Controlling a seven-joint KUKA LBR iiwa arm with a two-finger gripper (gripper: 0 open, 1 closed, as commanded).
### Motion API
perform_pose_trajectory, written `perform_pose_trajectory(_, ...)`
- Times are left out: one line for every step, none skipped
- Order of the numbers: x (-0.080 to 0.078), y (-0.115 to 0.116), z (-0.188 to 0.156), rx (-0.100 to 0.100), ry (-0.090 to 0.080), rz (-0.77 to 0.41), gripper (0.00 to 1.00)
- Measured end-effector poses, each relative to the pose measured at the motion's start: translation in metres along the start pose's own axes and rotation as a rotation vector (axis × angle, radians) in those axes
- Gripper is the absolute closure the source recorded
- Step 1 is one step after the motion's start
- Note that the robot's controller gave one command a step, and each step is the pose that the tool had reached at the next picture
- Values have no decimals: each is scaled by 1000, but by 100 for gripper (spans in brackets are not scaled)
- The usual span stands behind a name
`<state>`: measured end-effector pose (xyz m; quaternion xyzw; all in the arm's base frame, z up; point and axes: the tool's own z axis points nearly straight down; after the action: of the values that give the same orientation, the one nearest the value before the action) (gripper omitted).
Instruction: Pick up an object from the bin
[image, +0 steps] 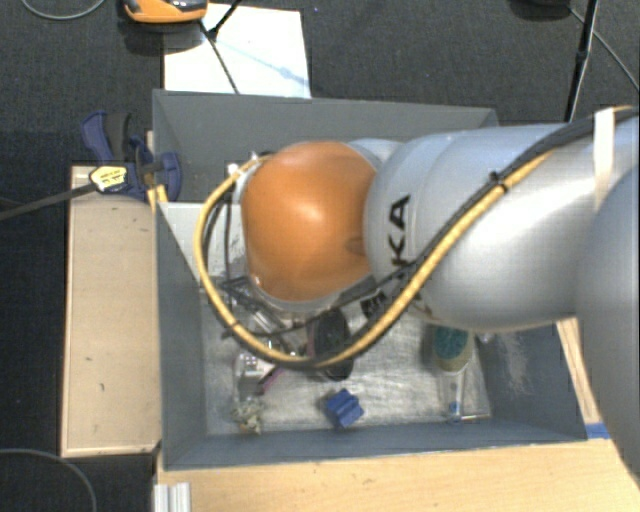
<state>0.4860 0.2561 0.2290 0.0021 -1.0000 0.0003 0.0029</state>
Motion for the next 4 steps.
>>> perform_pose_trajectory(-33,-53,137,1,-5,-185,0)
perform_pose_trajectory(-40,-79,160,1,-4,-193,0)
perform_pose_trajectory(-39,-77,158,-2,-6,-189,100)
perform_pose_trajectory(-35,-68,48,-2,-15,-304,100)
